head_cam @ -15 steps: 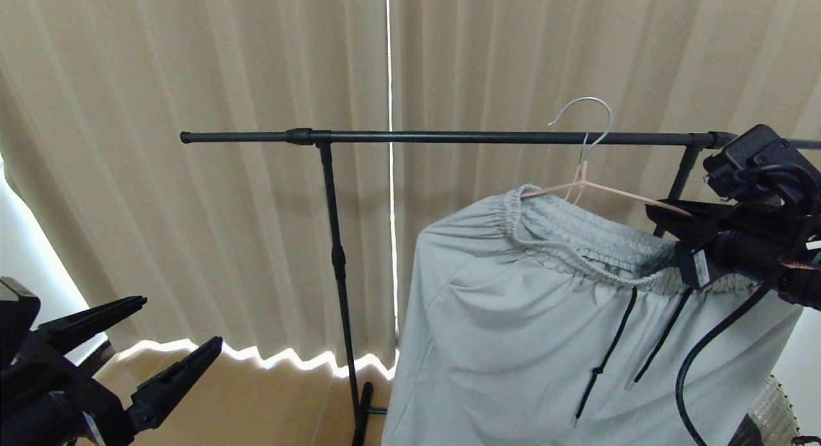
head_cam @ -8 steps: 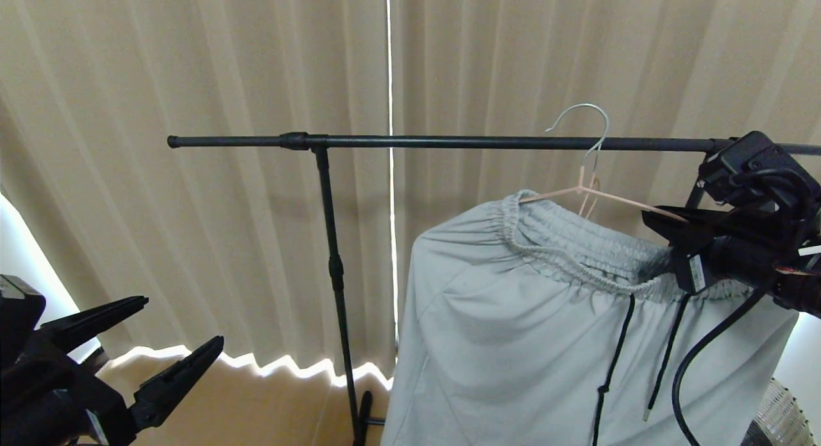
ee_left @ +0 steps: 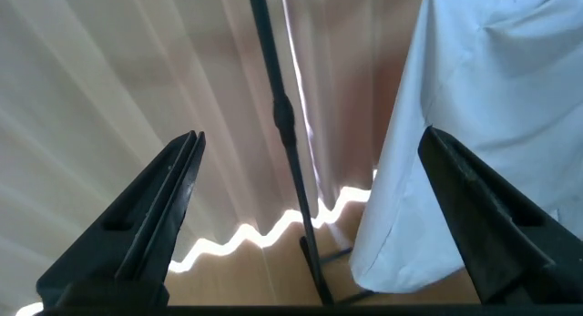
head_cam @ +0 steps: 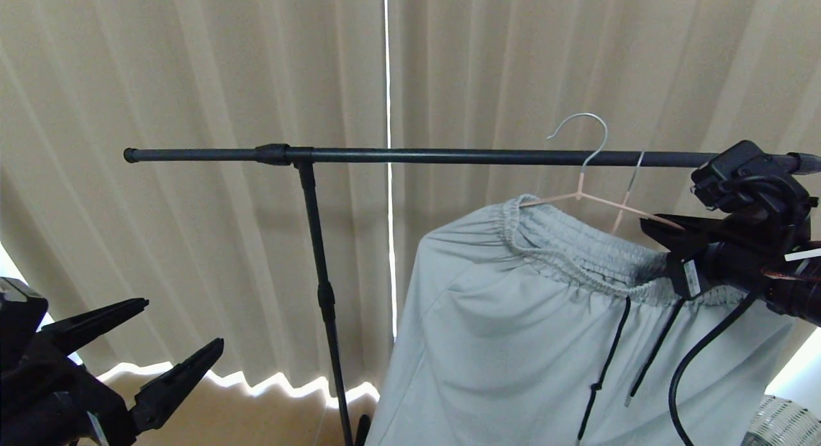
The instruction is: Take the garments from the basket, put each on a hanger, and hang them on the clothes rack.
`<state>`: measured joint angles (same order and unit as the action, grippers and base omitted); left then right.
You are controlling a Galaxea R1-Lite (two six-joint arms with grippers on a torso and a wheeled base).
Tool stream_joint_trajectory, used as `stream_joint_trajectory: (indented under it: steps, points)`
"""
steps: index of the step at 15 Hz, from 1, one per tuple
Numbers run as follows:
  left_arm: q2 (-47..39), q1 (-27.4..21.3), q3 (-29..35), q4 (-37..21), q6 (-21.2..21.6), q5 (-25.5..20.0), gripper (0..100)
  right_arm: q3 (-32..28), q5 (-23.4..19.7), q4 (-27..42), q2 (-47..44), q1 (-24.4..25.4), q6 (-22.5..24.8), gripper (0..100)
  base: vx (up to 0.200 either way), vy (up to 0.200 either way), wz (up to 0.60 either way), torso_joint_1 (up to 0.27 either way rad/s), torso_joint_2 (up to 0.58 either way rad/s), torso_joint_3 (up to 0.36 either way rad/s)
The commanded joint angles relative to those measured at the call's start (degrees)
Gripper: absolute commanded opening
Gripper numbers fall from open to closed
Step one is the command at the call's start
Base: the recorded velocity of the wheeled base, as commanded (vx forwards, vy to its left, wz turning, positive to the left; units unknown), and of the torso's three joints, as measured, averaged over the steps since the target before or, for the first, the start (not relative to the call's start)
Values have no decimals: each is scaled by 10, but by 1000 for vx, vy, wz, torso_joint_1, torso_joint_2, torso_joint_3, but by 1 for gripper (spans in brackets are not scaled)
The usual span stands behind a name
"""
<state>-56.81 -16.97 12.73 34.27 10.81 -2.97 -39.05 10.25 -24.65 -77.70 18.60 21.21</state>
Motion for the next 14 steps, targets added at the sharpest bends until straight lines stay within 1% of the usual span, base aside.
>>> stream_joint_trajectory:
  steps: [1, 3, 6, 9, 11, 14]
  points:
    - [0, 0, 0, 1, 0, 0, 100, -1, 0, 5, -6, 0, -10, 0, 0, 0, 0, 0, 0, 0]
    - [-1, 0, 0, 1, 0, 0, 100, -8, 6, 21, -15, 4, -28, 0, 0, 0, 0, 0, 0, 0]
    - [-1, 0, 0, 1, 0, 0, 100, -27, 6, 22, -45, 8, -50, 0, 0, 0, 0, 0, 0, 0]
    - [-2, 0, -1, 1, 0, 0, 100, -74, 13, 23, -92, 11, -91, 0, 0, 0, 0, 0, 0, 0]
    - [-1, 0, -2, 1, 0, 0, 100, -101, 32, 23, -124, 20, -95, 0, 0, 0, 0, 0, 0, 0]
    - [-1, 0, -2, 1, 0, 0, 100, -128, 33, 23, -166, 32, -95, 0, 0, 0, 0, 0, 0, 0]
